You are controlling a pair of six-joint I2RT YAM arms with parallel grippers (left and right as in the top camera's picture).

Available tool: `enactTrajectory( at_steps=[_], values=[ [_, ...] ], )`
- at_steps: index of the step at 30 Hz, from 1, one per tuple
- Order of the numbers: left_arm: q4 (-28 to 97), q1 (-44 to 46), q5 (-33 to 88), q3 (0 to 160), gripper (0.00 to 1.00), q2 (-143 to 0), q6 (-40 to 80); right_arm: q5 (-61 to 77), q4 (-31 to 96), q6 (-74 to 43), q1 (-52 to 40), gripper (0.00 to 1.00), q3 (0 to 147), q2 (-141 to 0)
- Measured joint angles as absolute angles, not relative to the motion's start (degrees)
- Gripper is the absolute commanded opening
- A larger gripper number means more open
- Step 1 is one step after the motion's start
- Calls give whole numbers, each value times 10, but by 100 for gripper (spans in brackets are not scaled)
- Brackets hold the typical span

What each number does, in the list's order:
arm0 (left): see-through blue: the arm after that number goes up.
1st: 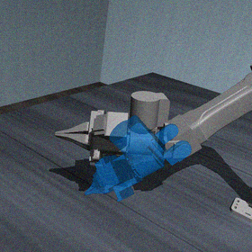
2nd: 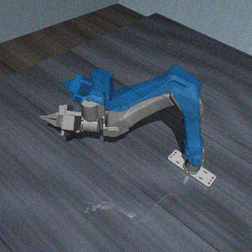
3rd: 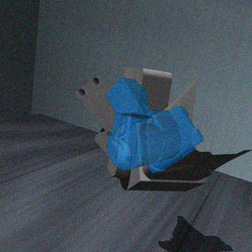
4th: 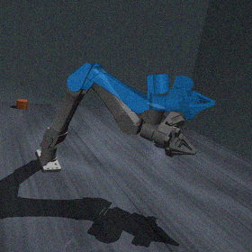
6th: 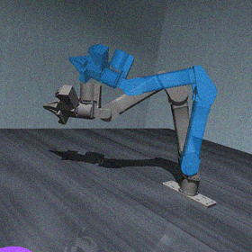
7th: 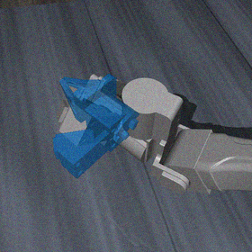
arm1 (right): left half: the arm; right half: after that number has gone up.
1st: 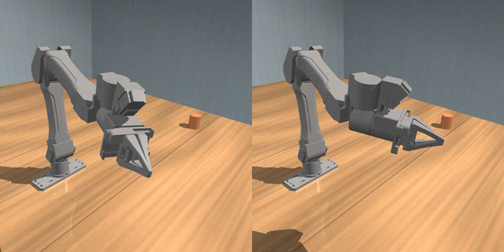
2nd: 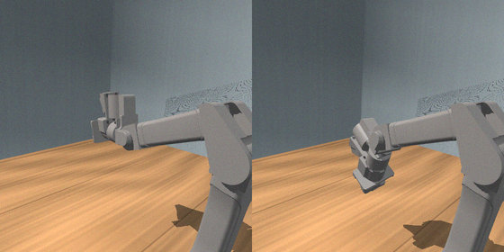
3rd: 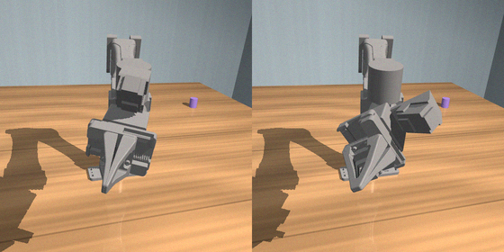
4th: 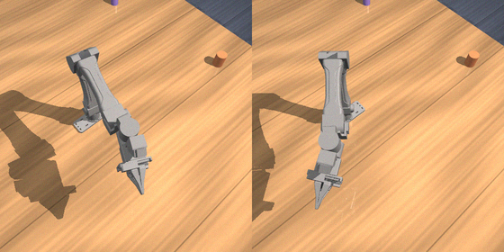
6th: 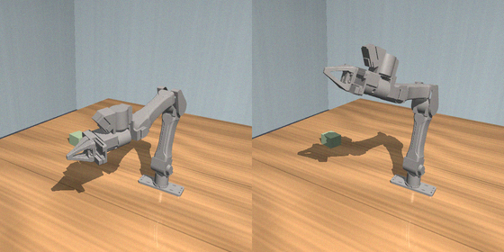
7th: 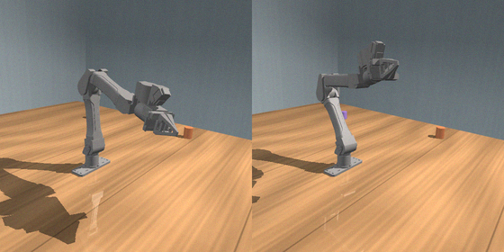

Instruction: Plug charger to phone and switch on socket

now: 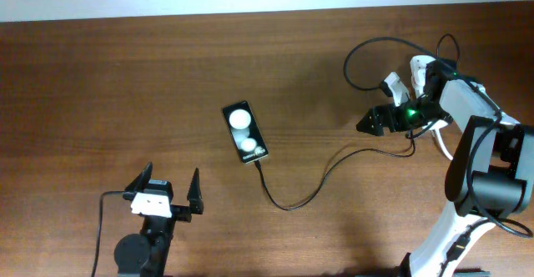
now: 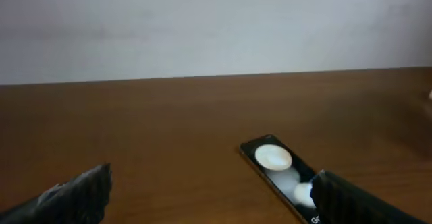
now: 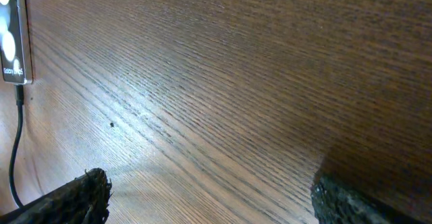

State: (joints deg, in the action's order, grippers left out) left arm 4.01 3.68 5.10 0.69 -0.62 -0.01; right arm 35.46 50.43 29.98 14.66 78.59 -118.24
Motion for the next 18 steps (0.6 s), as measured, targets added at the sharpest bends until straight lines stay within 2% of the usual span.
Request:
enactTrajectory(
  at_steps=[14,16,18],
  values=[
    [40,36,51,7,99,-6,-1,354,504,300,147,99,786,-1182],
    [40,36,51,7,99,-6,-1,333,502,300,147,99,785,-1160],
    [40,36,51,7,99,-6,-1,324,501,300,148,99,781,-1077]
  ],
)
